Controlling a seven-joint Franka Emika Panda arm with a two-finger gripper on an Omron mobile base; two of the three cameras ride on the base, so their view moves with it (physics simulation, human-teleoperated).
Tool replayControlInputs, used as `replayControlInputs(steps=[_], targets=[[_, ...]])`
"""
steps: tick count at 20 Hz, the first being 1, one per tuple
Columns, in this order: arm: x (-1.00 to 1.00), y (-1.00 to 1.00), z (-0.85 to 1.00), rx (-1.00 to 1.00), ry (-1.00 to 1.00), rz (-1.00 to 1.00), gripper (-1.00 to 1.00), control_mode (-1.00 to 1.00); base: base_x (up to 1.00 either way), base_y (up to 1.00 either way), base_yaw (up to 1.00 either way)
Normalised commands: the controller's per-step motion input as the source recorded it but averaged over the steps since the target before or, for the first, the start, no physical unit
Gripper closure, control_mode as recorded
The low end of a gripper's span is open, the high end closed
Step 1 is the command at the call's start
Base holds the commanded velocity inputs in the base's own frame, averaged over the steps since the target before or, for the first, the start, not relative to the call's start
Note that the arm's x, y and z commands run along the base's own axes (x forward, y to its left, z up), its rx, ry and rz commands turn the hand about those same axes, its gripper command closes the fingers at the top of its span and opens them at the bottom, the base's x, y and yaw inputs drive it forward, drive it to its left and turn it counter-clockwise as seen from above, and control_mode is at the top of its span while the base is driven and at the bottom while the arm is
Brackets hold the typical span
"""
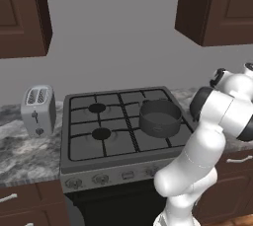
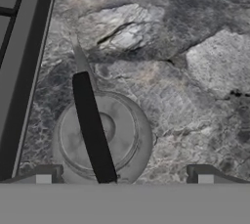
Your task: Pick the kettle from the counter and place it on a stove burner. Then turn the burner on.
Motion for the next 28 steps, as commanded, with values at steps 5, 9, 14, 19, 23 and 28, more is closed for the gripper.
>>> replayControlInputs(steps=[5,9,14,19,23,28], targets=[[0.11,0.14,-0.22,0.0,0.0,0.0,-1.0,-1.0,0.0,0.0,0.0],[0.14,0.13,-0.21,0.0,0.0,0.0,-1.0,-1.0,0.0,0.0,0.0],[0.03,0.02,-0.07,0.0,0.0,0.0,1.0,-1.0,0.0,0.0,0.0],[0.0,0.0,0.0,0.0,0.0,0.0,1.0,-1.0,0.0,0.0,0.0],[-0.06,0.0,0.07,0.01,-0.13,0.0,1.0,-1.0,0.0,0.0,0.0],[-0.2,0.0,0.47,0.06,-0.35,0.0,1.0,-1.0,0.0,0.0,0.0]])
